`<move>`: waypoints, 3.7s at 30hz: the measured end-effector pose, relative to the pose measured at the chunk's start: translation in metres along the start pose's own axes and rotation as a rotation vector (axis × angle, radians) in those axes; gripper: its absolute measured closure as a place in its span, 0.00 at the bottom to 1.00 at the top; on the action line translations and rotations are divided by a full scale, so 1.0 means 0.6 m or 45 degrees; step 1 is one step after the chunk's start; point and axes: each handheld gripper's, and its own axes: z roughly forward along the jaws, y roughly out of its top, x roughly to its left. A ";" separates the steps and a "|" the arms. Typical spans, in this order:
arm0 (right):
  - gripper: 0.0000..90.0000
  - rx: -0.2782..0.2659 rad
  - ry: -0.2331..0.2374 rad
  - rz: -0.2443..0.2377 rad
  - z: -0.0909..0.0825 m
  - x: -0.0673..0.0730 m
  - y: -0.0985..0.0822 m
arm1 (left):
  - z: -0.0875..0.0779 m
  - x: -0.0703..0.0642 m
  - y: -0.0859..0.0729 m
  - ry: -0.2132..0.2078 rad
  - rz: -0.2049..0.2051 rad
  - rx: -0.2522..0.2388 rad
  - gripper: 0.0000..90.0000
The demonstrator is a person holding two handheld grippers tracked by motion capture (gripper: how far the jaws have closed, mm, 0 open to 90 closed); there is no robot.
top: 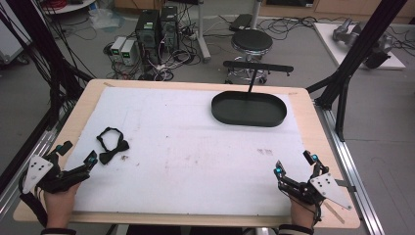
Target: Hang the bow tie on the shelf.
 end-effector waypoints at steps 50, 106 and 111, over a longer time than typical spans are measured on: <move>0.07 -0.036 0.012 0.049 -0.011 -0.007 -0.001 | 0.154 -0.004 0.001 -0.345 0.281 0.847 0.51; 0.07 -0.034 0.038 0.105 -0.008 -0.005 -0.008 | 0.174 -0.186 0.118 -0.687 0.420 0.238 0.85; 0.07 -0.044 0.039 0.113 -0.008 -0.007 -0.008 | 0.191 -0.219 0.137 -0.695 0.481 0.170 0.86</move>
